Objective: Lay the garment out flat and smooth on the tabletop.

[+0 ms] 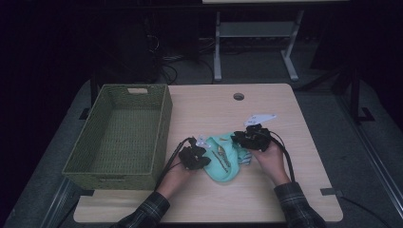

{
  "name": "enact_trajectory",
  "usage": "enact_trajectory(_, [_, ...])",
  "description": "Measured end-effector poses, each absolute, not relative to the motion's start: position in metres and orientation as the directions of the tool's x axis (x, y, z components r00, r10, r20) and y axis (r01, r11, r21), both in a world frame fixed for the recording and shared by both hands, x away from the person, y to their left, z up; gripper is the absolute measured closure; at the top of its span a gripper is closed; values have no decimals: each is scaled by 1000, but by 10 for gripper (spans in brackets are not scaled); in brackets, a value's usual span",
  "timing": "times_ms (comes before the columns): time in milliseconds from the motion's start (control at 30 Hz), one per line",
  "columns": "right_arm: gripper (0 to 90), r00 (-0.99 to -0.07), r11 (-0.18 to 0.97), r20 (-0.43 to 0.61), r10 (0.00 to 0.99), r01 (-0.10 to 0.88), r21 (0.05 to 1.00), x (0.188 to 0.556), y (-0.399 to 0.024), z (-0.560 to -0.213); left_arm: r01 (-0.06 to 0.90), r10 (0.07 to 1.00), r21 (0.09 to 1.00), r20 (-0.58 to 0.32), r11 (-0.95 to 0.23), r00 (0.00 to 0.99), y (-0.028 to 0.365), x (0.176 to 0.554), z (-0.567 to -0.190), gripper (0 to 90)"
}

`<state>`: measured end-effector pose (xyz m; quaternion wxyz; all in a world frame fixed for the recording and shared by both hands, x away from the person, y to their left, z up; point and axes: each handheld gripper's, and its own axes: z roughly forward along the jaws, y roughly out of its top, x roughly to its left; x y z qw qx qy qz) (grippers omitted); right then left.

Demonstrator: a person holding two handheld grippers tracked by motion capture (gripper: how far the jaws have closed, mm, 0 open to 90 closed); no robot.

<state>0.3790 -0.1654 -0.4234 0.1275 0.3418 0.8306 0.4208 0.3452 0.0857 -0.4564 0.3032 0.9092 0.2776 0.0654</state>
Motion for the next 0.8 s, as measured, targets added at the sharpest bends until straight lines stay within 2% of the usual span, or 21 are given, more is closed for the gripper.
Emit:
enact_trajectory(133, [706, -713, 398, 73, 697, 470, 788, 366, -185, -413, 468, 545, 586, -52, -662, 837, 86, 345, -456, 877])
enact_trajectory(367, [709, -677, 382, 106, 728, 530, 757, 350, -206, -429, 470, 548, 586, -53, -660, 835, 86, 345, -456, 877])
enact_trajectory(500, [697, -668, 385, 116, 735, 551, 740, 344, -207, -440, 467, 545, 586, -51, -662, 837, 86, 345, -456, 877])
enact_trajectory(600, [631, -650, 371, 130, 749, 573, 731, 338, -201, -449, 467, 545, 586, -51, -662, 837, 86, 345, -456, 876])
enact_trajectory(700, [608, -650, 370, 135, 748, 577, 728, 338, -198, -453, 464, 543, 585, -46, -666, 838, 86, 345, -456, 876])
enact_trajectory(800, [614, -651, 377, 142, 745, 587, 716, 340, -193, -458, 464, 543, 585, -47, -666, 838, 86, 345, -456, 876])
